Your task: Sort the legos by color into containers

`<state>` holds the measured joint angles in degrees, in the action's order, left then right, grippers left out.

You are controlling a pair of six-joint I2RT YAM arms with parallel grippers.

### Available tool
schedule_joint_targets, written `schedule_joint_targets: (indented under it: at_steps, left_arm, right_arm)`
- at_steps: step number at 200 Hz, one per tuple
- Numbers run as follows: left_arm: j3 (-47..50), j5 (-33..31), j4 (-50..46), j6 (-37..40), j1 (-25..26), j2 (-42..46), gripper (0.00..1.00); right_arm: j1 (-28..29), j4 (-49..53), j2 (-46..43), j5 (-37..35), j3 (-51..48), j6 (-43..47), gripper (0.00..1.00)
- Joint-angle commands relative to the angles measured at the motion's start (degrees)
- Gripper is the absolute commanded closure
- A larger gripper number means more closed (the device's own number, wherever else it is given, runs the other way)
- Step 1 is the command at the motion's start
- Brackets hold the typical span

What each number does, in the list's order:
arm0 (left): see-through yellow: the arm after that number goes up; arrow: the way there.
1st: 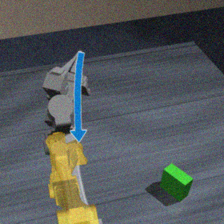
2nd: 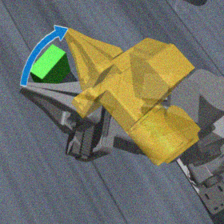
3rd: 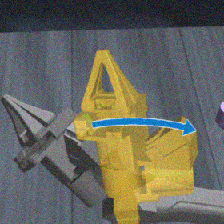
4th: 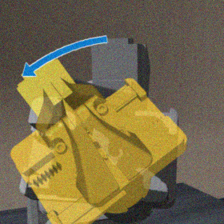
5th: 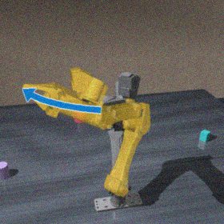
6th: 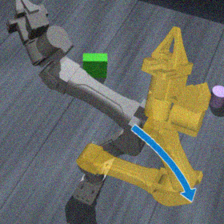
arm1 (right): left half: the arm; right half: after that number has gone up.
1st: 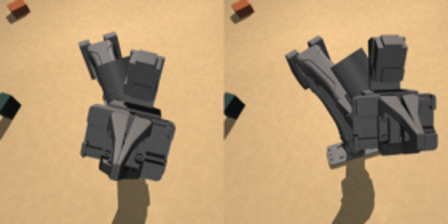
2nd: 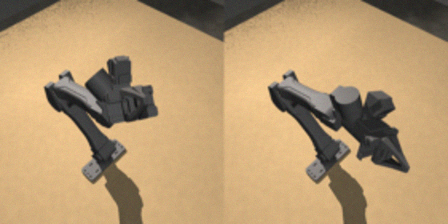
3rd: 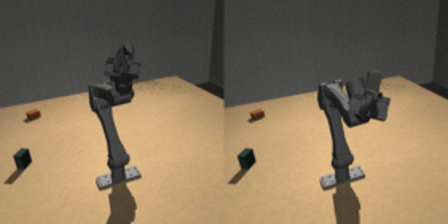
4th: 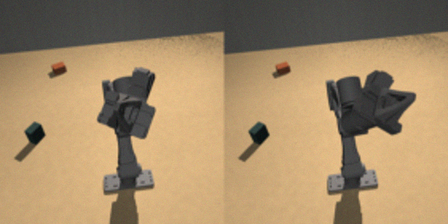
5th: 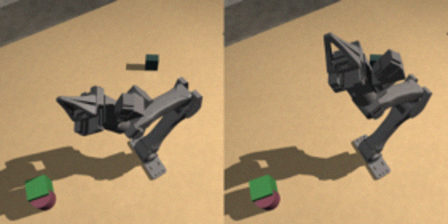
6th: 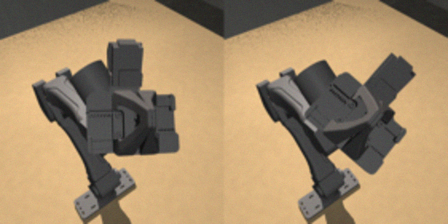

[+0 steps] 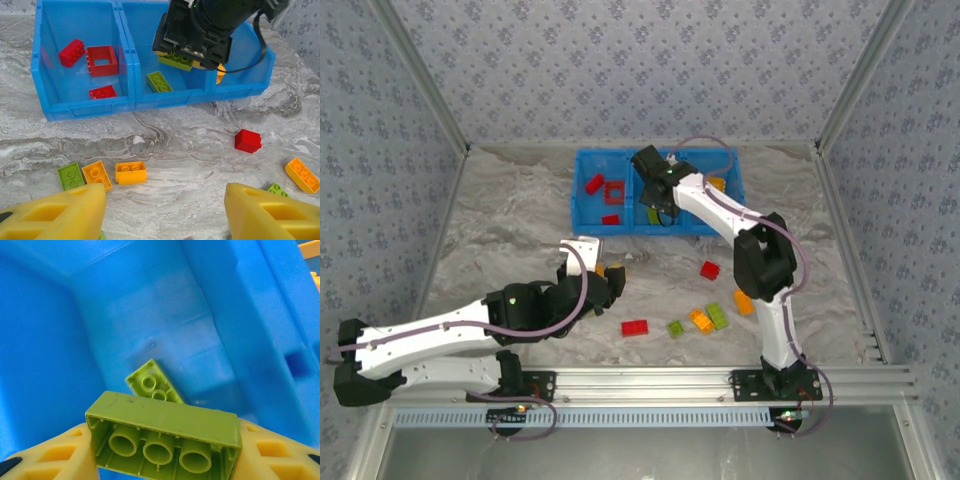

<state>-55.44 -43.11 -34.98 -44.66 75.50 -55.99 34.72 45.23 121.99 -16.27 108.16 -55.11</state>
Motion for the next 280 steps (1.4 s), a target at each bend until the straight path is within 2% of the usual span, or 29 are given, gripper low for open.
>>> schedule_joint_targets:
  at_steps: [1, 33, 45, 73, 104, 130, 151, 174, 194, 207, 235, 280]
  left_arm:
    - [-2.2, -0.84, -1.55, -0.51, 0.21, -0.35, 0.36]
    - [-1.78, -0.79, -3.04, -1.88, 0.23, -0.45, 0.36]
    - [-1.41, -1.22, -3.51, -3.2, 0.18, -0.59, 0.36]
    - [-1.64, -1.13, -11.05, -9.04, -0.98, -1.6, 0.34]
    - [-0.2, 4.95, -19.97, -18.11, -7.08, -2.72, 0.35]
    - [4.67, 13.2, -24.87, -23.21, -16.11, -1.67, 0.36]
    - [10.45, 19.5, -24.57, -23.15, -23.07, -0.02, 0.37]
    - [16.28, 25.74, -21.45, -19.48, -29.8, 0.59, 0.37]
    - [19.38, 29.47, -17.95, -15.77, -32.75, -1.1, 0.35]
    - [20.33, 30.29, -16.03, -14.13, -33.16, -2.79, 0.33]
    - [21.31, 31.36, -12.44, -10.97, -34.05, -6.5, 0.32]
    - [23.63, 32.41, -7.23, -7.22, -37.07, -9.84, 0.36]
  right_arm:
    - [-1.32, 3.26, 4.87, 0.98, 6.43, -2.59, 0.45]
    - [-1.58, 10.06, 13.4, 1.7, 18.37, -1.97, 0.4]
    - [-1.58, 10.66, 14.62, 1.6, 19.76, -2.02, 0.34]
    - [-1.42, 10.91, 14.11, 1.74, 20.45, -1.78, 0.19]
    - [0.15, 10.75, 8.84, -0.59, 20.45, 0.65, 0.17]
    - [2.54, 10.41, 1.29, -3.93, 18.56, 2.56, 0.19]
    - [6.19, 5.39, -8.61, -6.95, 10.06, 6.14, 0.21]
    - [12.94, -6.84, -22.74, -9.42, -8.34, 13.95, 0.22]
    - [18.84, -22.91, -35.32, -6.76, -27.37, 22.51, 0.22]
    - [22.57, -29.2, -42.46, -4.16, -37.7, 25.84, 0.21]
    - [28.58, -29.92, -52.18, -2.71, -51.31, 25.84, 0.22]
    - [34.37, -26.52, -59.92, -5.34, -60.91, 19.49, 0.22]
